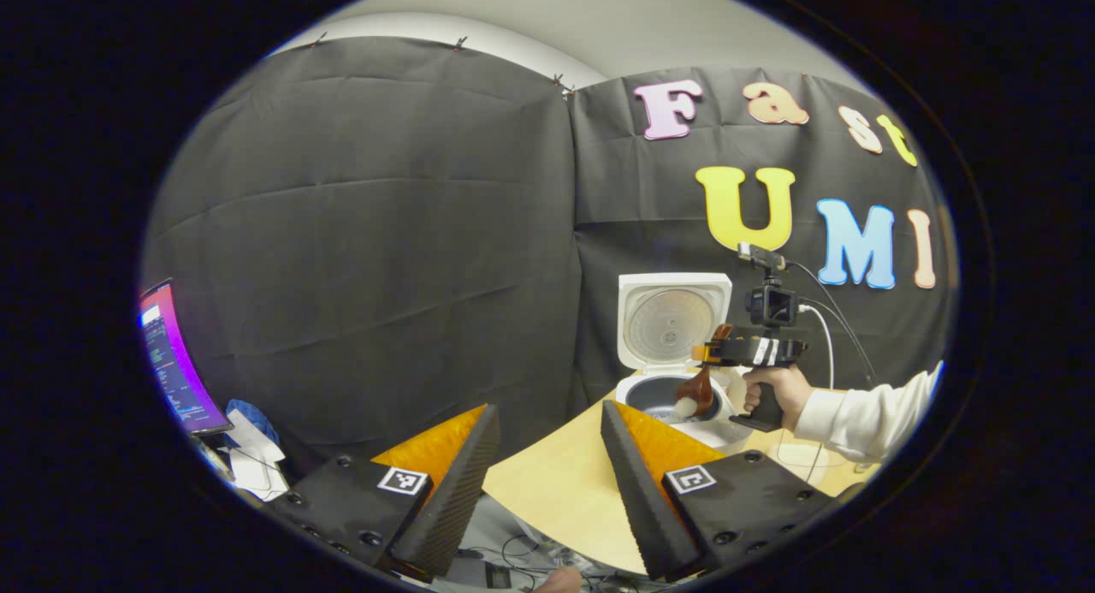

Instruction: Close the left gripper, press the button to open the rice cooker; take a wooden spoon from the chopstick holder with the right hand, scoop a spoonful of rice and pour it into the rice cooker, then put the wooden spoon back into the chopstick holder.

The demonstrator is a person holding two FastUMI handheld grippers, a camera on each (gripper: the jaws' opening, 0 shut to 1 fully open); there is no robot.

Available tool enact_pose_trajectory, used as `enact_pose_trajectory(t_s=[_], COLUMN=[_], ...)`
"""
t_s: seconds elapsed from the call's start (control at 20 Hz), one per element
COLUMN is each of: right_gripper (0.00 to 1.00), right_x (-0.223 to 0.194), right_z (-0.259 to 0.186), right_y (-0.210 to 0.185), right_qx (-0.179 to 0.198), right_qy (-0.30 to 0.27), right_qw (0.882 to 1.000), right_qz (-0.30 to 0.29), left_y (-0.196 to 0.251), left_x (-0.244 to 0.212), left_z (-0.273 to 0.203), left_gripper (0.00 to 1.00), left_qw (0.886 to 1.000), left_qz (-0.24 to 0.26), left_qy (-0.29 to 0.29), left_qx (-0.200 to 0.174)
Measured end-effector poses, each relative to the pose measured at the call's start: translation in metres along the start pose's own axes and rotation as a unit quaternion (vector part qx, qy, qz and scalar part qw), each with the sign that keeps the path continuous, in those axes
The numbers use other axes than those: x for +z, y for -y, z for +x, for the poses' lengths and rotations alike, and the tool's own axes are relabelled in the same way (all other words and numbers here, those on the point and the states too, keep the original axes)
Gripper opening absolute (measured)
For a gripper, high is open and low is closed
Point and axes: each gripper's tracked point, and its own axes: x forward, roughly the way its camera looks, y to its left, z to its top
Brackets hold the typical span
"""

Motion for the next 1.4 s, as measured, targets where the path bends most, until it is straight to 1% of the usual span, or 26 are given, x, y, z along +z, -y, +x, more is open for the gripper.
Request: enact_pose_trajectory(t_s=[0.15, 0.35, 0.45, 0.55, 0.65, 0.7, 0.75, 0.8, 0.85, 0.9, 1.0, 1.1, 1.25, 1.4], right_gripper=[0.17, 0.18, 0.18, 0.17, 0.17, 0.17, 0.17, 0.18, 0.18, 0.18, 0.18, 0.18, 0.18, 0.18], right_x=[0.005, 0.008, 0.008, 0.002, -0.003, -0.004, -0.006, -0.007, -0.003, 0.002, 0.023, 0.046, 0.070, 0.088], right_z=[0.000, -0.007, -0.007, -0.005, -0.009, -0.012, -0.014, -0.017, -0.024, -0.035, -0.054, -0.079, -0.122, -0.183], right_y=[-0.010, -0.027, -0.035, -0.046, -0.051, -0.052, -0.055, -0.057, -0.058, -0.060, -0.054, -0.043, -0.020, 0.016], right_qx=[-0.013, -0.025, -0.034, -0.036, -0.042, -0.051, -0.055, -0.054, -0.052, -0.050, -0.053, -0.058, -0.071, -0.101], right_qy=[0.021, 0.040, 0.051, 0.060, 0.059, 0.056, 0.051, 0.047, 0.047, 0.048, 0.055, 0.064, 0.074, 0.092], right_qw=[0.997, 0.984, 0.970, 0.952, 0.941, 0.935, 0.934, 0.941, 0.951, 0.961, 0.978, 0.988, 0.992, 0.990], right_qz=[-0.077, -0.171, -0.237, -0.297, -0.332, -0.347, -0.349, -0.330, -0.302, -0.267, -0.194, -0.129, -0.068, -0.027], left_y=[-0.011, -0.022, -0.029, -0.031, -0.037, -0.042, -0.046, -0.052, -0.053, -0.053, -0.062, -0.059, -0.047, -0.032], left_x=[-0.004, -0.009, -0.009, -0.009, -0.009, -0.010, -0.009, -0.008, -0.007, -0.007, -0.007, -0.002, 0.001, -0.002], left_z=[-0.004, -0.011, -0.017, -0.022, -0.030, -0.033, -0.036, -0.041, -0.040, -0.041, -0.051, -0.057, -0.056, -0.046], left_gripper=[0.85, 0.85, 0.86, 0.85, 0.85, 0.85, 0.85, 0.85, 0.86, 0.86, 0.86, 0.85, 0.86, 0.87], left_qw=[1.000, 1.000, 1.000, 1.000, 1.000, 1.000, 1.000, 1.000, 1.000, 1.000, 0.999, 0.998, 0.995, 0.990], left_qz=[-0.001, -0.002, -0.001, 0.000, 0.003, 0.006, 0.009, 0.011, 0.009, 0.006, -0.004, -0.014, -0.029, -0.048], left_qy=[-0.001, -0.005, -0.003, -0.001, 0.000, 0.001, 0.004, 0.008, 0.011, 0.014, 0.021, 0.033, 0.048, 0.055], left_qx=[0.002, -0.001, -0.002, -0.003, -0.006, -0.006, -0.007, -0.009, -0.012, -0.017, -0.030, -0.049, -0.086, -0.123])
